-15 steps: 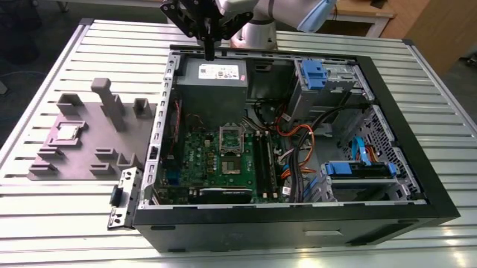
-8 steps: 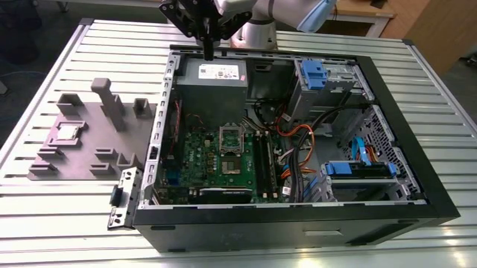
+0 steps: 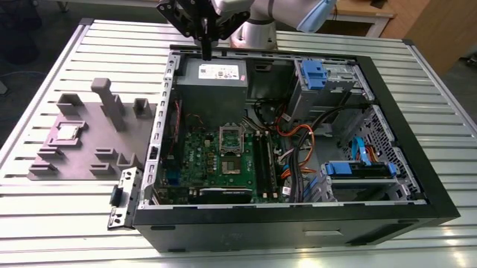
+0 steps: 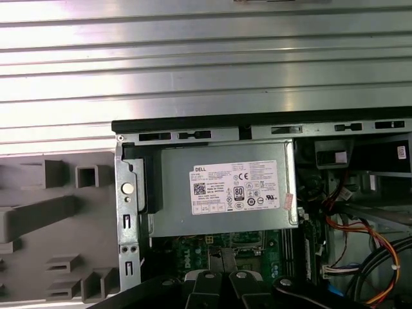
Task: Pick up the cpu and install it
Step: 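Reach for the cpu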
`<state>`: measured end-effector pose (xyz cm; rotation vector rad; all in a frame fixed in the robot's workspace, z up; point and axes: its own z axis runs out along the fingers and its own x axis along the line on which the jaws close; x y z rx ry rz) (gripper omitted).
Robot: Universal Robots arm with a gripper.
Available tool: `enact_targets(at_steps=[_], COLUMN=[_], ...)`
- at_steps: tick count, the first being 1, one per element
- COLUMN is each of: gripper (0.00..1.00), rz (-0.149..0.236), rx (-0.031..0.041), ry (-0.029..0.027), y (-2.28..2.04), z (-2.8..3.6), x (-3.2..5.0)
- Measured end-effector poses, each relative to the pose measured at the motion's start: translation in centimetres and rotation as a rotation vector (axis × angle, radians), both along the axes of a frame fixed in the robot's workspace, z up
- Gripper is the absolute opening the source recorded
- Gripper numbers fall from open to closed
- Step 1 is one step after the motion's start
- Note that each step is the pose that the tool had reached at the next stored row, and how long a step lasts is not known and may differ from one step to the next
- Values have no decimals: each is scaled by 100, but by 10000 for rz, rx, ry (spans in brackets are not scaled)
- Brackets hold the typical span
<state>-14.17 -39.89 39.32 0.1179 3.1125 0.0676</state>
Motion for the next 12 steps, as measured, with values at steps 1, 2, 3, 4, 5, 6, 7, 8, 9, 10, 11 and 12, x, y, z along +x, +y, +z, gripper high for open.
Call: enact_targets(at_steps=[1,2,3,4,5,6,7,8,9,10,11,12], gripper=[11,11,11,11,11,11,11,11,11,11,11,11], rz=[0,-1,0,0,0,0,0,-1,0,0,0,0], rx=[0,0,1,0,0,0,0,0,0,0,0,0], ry=[0,0,-1,0,0,0,0,0,0,0,0,0], y=[0,0,0,0,0,0,0,0,0,0,0,0], z=[0,0,0,0,0,0,0,0,-1,-1,-1,-1], x=[-3,-6,-8,-11,-13,-15,-17,-19,-21,-23,-25,-27])
